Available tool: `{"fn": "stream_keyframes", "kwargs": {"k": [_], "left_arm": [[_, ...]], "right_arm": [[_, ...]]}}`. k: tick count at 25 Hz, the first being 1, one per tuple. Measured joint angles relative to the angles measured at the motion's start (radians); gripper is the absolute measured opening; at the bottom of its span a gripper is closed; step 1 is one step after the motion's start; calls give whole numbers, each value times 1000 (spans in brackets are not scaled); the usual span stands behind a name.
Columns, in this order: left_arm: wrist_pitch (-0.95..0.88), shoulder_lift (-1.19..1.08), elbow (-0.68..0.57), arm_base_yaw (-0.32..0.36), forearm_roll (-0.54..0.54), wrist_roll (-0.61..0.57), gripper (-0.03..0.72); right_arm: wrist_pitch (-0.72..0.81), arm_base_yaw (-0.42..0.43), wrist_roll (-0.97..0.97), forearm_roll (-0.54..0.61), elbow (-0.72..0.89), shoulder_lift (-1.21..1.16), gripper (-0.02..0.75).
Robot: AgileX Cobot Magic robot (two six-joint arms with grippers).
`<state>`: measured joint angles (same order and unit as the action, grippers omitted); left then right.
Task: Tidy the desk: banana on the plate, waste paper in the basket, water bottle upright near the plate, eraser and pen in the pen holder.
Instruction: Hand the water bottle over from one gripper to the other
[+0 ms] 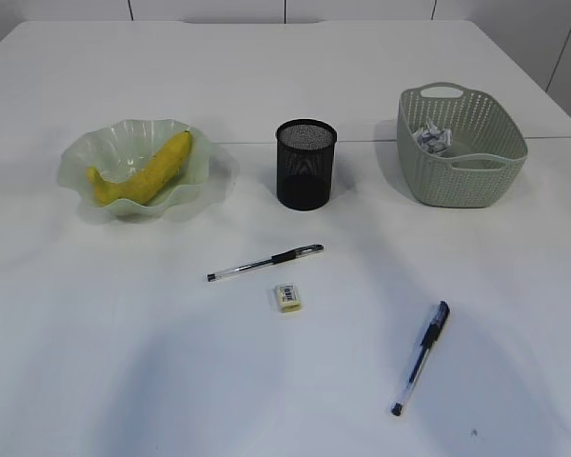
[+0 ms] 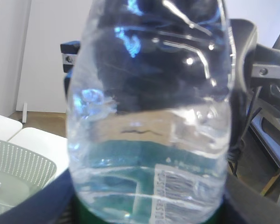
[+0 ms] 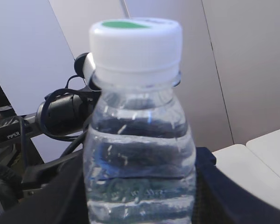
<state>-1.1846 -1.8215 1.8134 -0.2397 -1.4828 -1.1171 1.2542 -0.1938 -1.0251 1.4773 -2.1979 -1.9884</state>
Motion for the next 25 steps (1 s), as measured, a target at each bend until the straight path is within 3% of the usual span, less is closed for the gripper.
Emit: {"fn": "stream_keyframes", "kwargs": {"k": [6,25], "left_arm": [[0,0,0,0,0,0,410],[4,0,0,-1,6,-2,386]], "right_arm": [[0,0,8,0,0,0,396],[-13,0,129,-10,0,0,530]]}}
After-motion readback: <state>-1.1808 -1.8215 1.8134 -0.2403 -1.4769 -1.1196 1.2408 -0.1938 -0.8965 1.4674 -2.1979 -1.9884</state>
